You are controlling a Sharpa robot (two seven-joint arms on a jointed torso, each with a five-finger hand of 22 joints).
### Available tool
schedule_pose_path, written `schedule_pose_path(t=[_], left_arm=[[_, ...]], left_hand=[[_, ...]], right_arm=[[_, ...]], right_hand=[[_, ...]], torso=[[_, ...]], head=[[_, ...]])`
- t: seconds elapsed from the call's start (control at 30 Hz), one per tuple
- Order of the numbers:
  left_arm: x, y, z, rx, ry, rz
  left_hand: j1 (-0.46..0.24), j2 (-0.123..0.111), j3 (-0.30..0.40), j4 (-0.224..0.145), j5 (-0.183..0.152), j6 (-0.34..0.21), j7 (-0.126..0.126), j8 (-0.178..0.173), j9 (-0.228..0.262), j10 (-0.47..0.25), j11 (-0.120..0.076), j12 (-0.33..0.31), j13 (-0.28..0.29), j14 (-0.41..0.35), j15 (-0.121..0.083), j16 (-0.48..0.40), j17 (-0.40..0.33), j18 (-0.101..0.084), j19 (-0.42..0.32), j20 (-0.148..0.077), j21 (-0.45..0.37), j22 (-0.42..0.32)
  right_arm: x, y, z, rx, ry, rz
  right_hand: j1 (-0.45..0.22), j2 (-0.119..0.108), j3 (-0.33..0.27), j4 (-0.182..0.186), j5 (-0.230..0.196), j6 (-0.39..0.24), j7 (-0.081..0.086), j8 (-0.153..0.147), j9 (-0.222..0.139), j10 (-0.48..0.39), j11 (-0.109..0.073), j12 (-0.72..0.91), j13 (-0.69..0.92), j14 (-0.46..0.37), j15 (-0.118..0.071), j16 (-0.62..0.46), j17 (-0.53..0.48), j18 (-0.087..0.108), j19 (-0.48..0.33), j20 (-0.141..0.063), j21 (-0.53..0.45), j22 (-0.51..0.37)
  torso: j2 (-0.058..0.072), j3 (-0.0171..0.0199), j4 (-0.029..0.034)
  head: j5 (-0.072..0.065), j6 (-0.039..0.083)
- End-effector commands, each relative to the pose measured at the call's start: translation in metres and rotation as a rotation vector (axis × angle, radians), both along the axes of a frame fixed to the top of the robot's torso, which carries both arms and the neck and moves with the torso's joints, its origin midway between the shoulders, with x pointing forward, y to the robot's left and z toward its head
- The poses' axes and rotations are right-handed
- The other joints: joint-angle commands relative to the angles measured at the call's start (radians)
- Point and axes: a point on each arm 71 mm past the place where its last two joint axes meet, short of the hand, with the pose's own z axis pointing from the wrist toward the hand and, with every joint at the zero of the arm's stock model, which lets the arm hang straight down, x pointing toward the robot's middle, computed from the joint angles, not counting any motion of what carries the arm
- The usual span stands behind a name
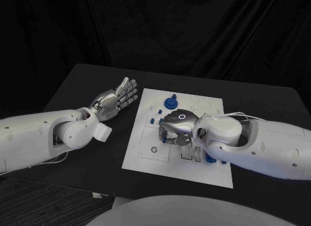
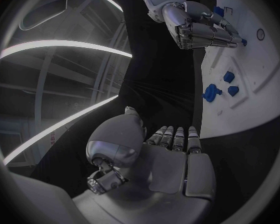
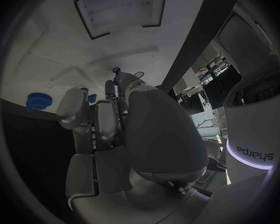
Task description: Assemble the parts on the task board
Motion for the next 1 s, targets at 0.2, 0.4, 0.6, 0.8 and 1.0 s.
schedule_pose_path(t=[0.2,0.4,0.6,0.8,1.0], left_arm=[[-0.0009,-0.0023,-0.0006,-0.011,0.004,-0.019],[-0.0011,-0.0025,-0.0012,-0.010,0.008,-0.023],[-0.0014,-0.0028,-0.0021,-0.008,0.017,-0.029],[-0.0016,-0.0031,-0.0026,-0.008,0.022,-0.032],[-0.0014,-0.0031,-0.0031,-0.007,0.023,-0.033]], left_hand=[[0.016,-0.006,0.020,0.001,-0.011,-0.006,0.006,-0.004,-0.008,-0.004,0.009,0.003,-0.007,0.005,0.004,-0.014,-0.007,-0.041,0.001,0.004,-0.009,-0.010],[0.016,-0.006,0.021,0.001,-0.011,-0.006,0.007,-0.004,-0.008,-0.004,0.009,0.003,-0.007,0.005,0.005,-0.014,-0.007,-0.041,0.001,0.005,-0.009,-0.010],[0.022,-0.005,0.029,-0.004,-0.010,-0.005,0.010,-0.004,-0.008,-0.004,0.011,0.003,-0.007,0.005,0.009,-0.014,-0.007,-0.039,0.001,0.011,-0.009,-0.010],[0.025,-0.005,0.034,-0.007,-0.010,-0.005,0.011,-0.003,-0.008,-0.004,0.012,0.003,-0.007,0.005,0.011,-0.014,-0.007,-0.038,0.001,0.013,-0.009,-0.010],[0.029,-0.005,0.040,-0.012,-0.008,-0.004,0.012,-0.003,-0.008,-0.004,0.013,0.003,-0.007,0.005,0.011,-0.014,-0.007,-0.037,0.001,0.015,-0.009,-0.010]], right_arm=[[-0.0004,0.0000,-0.0023,-0.008,-0.009,-0.014],[-0.0013,-0.0003,-0.0050,-0.018,0.000,-0.015],[-0.0020,0.0000,-0.0059,-0.018,0.003,-0.014],[-0.0029,-0.0008,-0.0049,-0.007,-0.001,-0.015],[-0.0077,-0.0022,-0.0002,0.002,-0.041,0.005]], right_hand=[[0.000,-0.006,0.057,-0.011,0.014,-0.006,0.006,-0.020,0.008,0.041,-0.013,0.021,0.036,0.018,0.003,-0.025,-0.012,-0.003,-0.004,0.003,-0.023,0.148],[-0.004,-0.007,0.058,-0.016,0.009,-0.010,0.007,-0.023,0.007,0.040,-0.012,0.022,0.038,0.016,0.004,-0.028,-0.016,-0.002,-0.008,0.004,-0.031,0.146],[-0.008,-0.006,0.060,-0.023,0.004,-0.014,0.008,-0.027,0.006,0.038,-0.012,0.025,0.043,0.013,0.005,-0.031,-0.018,-0.001,-0.011,0.004,-0.037,0.145],[-0.009,-0.005,0.060,-0.027,0.003,-0.013,0.008,-0.027,0.007,0.038,-0.012,0.028,0.046,0.012,0.004,-0.032,-0.020,0.000,-0.013,0.004,-0.040,0.144],[-0.012,-0.004,0.061,-0.030,0.003,-0.010,0.007,-0.025,0.008,0.038,-0.013,0.031,0.049,0.010,0.004,-0.034,-0.022,0.000,-0.014,0.004,-0.040,0.144]], torso=[[-0.001,0.0001,-0.0003],[-0.001,0.0004,-0.0004],[-0.001,0.0003,-0.0004],[-0.001,0.0001,-0.0005],[-0.001,0.0003,-0.0003]], head=[[-0.001,0.000],[0.000,0.000],[0.000,0.000],[0.001,0.000],[0.005,0.000]])
